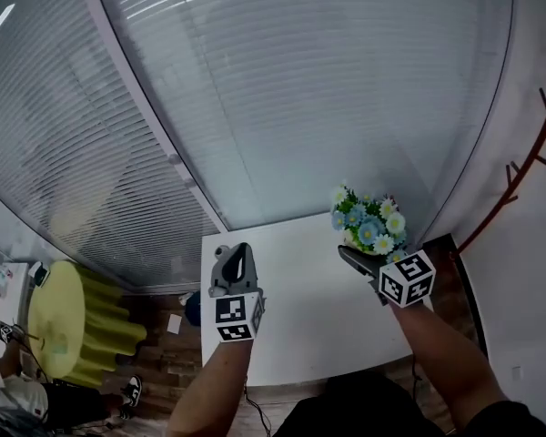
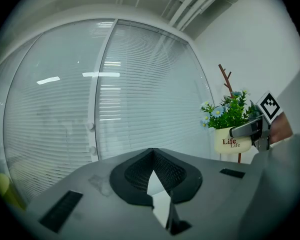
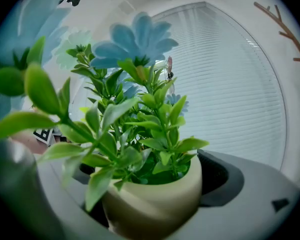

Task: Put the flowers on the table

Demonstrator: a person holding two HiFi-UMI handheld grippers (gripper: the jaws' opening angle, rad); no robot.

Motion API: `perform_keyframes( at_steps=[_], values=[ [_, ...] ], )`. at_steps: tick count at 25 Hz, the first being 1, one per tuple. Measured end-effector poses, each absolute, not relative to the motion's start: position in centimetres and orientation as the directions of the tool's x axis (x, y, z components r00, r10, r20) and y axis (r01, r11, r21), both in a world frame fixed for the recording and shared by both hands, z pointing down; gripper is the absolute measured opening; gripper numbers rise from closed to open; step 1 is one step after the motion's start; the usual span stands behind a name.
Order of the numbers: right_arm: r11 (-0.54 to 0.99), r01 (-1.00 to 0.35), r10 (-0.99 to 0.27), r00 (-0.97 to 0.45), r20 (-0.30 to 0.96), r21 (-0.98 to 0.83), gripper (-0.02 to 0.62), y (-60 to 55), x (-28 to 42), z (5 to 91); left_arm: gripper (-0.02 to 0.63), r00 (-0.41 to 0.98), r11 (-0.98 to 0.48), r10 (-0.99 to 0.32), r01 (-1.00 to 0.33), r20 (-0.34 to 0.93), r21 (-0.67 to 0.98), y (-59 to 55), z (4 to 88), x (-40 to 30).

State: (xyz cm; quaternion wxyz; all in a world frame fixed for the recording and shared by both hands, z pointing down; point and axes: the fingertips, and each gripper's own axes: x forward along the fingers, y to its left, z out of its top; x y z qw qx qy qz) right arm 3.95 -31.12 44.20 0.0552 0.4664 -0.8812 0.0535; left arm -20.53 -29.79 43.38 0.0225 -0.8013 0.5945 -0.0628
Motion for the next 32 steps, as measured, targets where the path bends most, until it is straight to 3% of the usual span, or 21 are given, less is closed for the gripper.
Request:
perform_keyframes(
  at_steps=[12, 23, 32],
  values=[
    [0.636, -0.768, -0.747, -0.638, 0.185, -0.081, 0.562, -34.7, 4.4, 48.7, 0.005, 0.197, -0.207, -0.974, -0.974, 0.114, -0.09, -32.9, 46.8, -19.2],
    [0.646, -0.753, -0.723, -0.656, 0.217, -0.124, 0.561, -35.7, 3.2, 53.9, 0.005, 0.234, -0.262, -0.961, -0.941, 0.149, -0.215, -33.6, 50.6, -17.3],
    [0.654, -0.746, -0.705, -0.662, 0.255, -0.127, 0.562, -35.7, 3.0, 57.8, 0.005, 0.233, -0.272, -0.951, -0.943, 0.204, -0.193, -33.8, 54.4, -17.2]
  ],
)
